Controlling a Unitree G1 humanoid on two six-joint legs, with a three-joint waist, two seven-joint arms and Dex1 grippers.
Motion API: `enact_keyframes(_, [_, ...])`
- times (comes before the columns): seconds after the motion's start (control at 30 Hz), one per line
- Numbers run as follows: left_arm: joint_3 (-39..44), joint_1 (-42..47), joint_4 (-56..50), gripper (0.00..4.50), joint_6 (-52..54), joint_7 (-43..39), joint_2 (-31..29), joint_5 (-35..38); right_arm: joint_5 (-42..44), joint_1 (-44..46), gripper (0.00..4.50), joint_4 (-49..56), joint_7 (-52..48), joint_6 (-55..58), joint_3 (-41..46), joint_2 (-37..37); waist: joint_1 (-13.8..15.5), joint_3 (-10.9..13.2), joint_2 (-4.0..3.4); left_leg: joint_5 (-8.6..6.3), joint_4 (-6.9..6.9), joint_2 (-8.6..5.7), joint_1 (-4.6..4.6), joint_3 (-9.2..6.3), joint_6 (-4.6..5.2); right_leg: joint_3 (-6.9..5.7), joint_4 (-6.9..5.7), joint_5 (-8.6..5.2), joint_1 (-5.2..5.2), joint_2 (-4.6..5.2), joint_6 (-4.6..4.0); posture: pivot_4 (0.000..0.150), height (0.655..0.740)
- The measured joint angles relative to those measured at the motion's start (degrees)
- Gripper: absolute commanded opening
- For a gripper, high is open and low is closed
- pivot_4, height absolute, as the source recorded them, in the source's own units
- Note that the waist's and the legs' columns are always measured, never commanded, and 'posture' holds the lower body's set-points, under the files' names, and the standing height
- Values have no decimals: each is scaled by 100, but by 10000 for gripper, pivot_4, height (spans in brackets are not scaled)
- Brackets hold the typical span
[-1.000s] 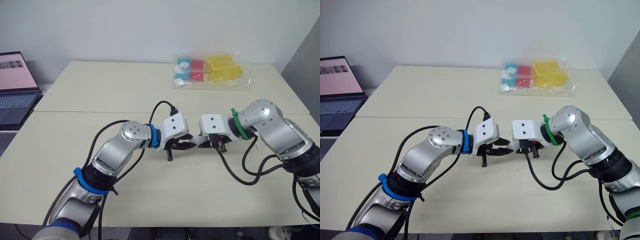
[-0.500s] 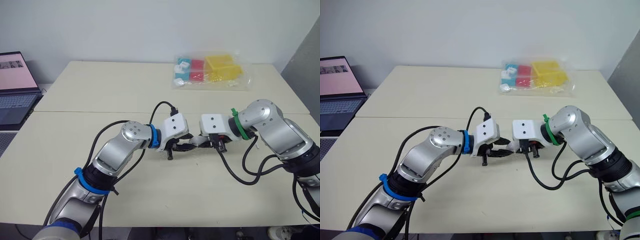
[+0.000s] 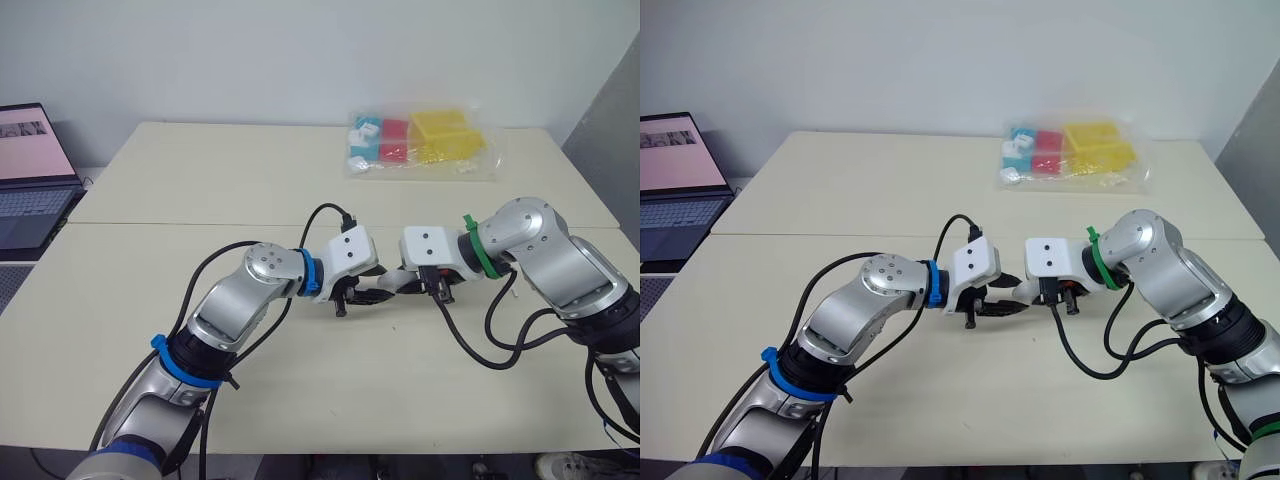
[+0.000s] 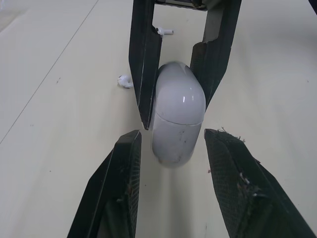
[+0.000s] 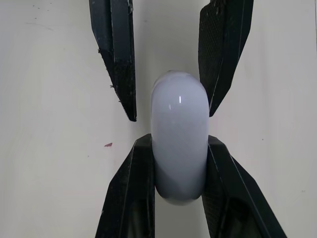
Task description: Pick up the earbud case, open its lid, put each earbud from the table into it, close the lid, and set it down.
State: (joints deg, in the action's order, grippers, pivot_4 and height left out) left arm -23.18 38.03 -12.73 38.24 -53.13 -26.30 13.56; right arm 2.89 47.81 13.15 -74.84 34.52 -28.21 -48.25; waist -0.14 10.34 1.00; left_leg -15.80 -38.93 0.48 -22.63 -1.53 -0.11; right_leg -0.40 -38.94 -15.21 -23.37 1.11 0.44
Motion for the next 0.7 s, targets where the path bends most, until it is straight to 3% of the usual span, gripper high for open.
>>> enact_keyframes(0.2, [0,1,1,20759,4,4,20,-3,-1,0,8103,0,-1,-1,0,1,0,0,0,0,0,0,0,0,0,0,0,0,0,0,0,1500,7400])
enact_keyframes(0.37, [1,18,16,8716,-1,46,102,-21,4,0,8103,-4,-7,22,2,0,0,0,0,0,0,0,0,0,0,-1,0,0,0,0,0,1500,7400])
enact_keyframes(0.57, [-9,17,19,7818,-40,43,130,-105,6,0,8103,-3,-7,88,7,0,0,0,0,0,0,0,0,0,0,-1,0,0,0,0,0,1500,7400])
enact_keyframes(0.7, [-12,6,35,7814,-99,48,118,-137,8,0,20697,2,-4,124,9,1,0,0,0,0,0,0,0,0,0,0,0,0,0,0,0,1500,7400])
